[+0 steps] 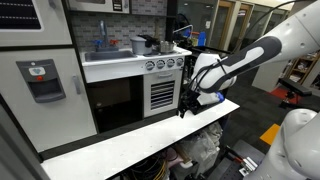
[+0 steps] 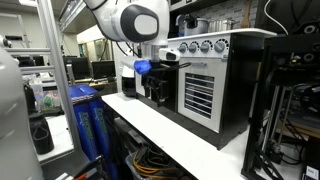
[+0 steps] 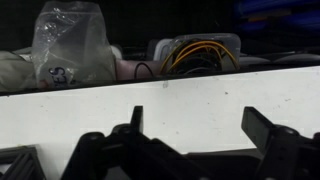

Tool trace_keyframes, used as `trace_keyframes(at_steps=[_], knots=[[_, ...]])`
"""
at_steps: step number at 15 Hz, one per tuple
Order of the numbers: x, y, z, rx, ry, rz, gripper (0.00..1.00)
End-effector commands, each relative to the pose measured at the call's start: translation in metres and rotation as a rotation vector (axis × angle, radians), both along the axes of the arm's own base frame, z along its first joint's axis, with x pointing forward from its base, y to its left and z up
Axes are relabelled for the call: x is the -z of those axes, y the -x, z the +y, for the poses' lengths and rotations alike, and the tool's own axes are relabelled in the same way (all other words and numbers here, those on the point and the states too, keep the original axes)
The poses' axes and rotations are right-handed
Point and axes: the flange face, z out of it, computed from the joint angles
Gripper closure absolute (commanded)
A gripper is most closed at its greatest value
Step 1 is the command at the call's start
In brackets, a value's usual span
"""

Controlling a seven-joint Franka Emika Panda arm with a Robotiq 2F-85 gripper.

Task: Close the stove cabinet

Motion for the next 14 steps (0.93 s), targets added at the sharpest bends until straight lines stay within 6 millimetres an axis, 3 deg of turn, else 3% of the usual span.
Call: trace_keyframes(at_steps=[1,5,8,9,10,14], knots=[[-0.069,0.004,-0.036,0.041,-0.024,0.035,0.0],[-0.173,0.008,-0.066,0.082,-0.022,0.043,0.0],[-0.226,0.01,-0.072,0.104,-0.034,0.042,0.0],[-0.209,0.015,-0.07,0.092,-0.045,0.014,0.0],[-0.221,0.016,-0.071,0.095,-0.047,0.002,0.0],[-0.214,0.017,-0.068,0.092,-0.045,0.014,0.0]])
